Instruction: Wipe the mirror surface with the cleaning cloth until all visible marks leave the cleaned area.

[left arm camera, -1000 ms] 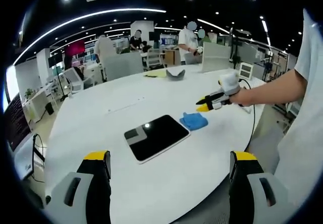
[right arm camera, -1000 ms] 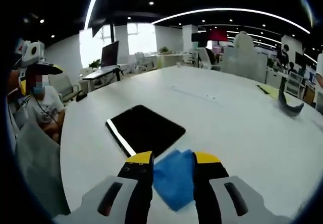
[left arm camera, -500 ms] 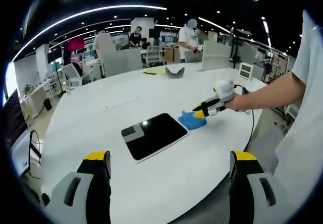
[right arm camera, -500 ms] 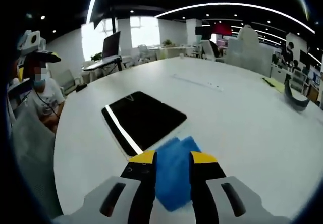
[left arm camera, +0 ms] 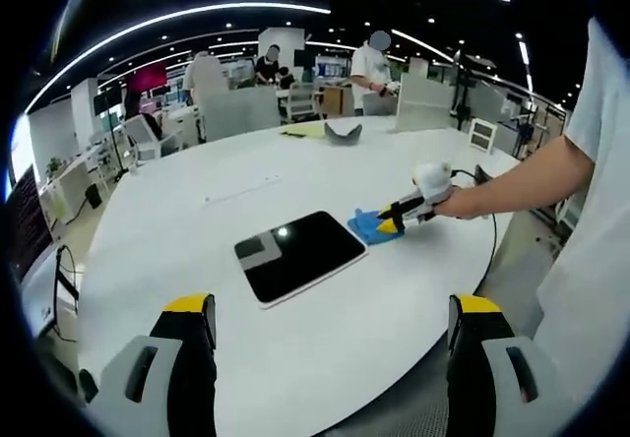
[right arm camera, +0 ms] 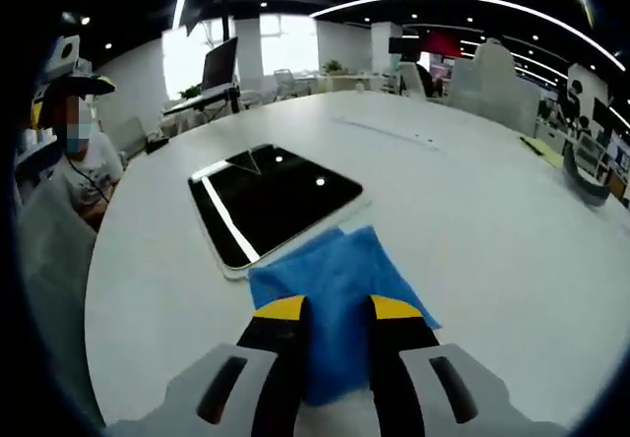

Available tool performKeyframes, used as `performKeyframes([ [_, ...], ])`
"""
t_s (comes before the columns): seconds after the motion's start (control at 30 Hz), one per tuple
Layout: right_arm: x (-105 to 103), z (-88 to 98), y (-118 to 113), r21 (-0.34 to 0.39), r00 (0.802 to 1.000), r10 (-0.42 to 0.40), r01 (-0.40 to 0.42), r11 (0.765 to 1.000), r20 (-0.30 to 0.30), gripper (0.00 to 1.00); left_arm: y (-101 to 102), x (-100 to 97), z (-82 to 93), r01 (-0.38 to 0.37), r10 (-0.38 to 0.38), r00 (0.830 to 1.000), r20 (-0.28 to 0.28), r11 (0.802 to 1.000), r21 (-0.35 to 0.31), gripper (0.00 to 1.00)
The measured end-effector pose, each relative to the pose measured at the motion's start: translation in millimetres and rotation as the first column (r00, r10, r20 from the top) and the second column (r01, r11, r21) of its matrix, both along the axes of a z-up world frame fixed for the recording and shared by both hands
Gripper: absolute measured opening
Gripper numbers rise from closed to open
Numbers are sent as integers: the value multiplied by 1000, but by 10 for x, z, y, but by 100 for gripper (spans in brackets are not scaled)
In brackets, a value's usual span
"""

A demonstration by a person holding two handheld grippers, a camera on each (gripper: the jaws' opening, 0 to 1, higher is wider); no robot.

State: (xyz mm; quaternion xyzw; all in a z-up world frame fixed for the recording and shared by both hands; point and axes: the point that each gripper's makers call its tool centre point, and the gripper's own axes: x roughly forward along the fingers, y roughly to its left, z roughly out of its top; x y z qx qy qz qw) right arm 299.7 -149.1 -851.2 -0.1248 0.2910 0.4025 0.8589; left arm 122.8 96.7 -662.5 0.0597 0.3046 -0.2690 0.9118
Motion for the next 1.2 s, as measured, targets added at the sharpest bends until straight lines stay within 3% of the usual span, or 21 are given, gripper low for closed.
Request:
performKeyframes([
  [0.2, 0, 2, 6, -10, 999, 26, -26, 1000, 24, 19, 15, -9, 49, -13, 14, 1000, 19, 1000, -13, 99],
  [0.43, -14, 8, 6, -4, 999, 27, -27, 1000, 32, 18, -86, -85, 84, 33, -32, 999, 36, 999, -27, 99],
  [0.6, 25, 12, -51, 10, 999, -32, 31, 999, 30, 7, -139, -75, 92, 54, -53, 998, 34, 998, -32, 99],
  [0.83, 7, 3, -49, 0, 998, -37, 37, 999, 40, 4, -268, -1, 38, 48, -44, 997, 56, 997, -62, 99],
  [1.2, 7, -8, -44, -17, 998, -33, 34, 999, 55, 3, -178, -22, 13, 37, -32, 996, 86, 998, -58, 99],
])
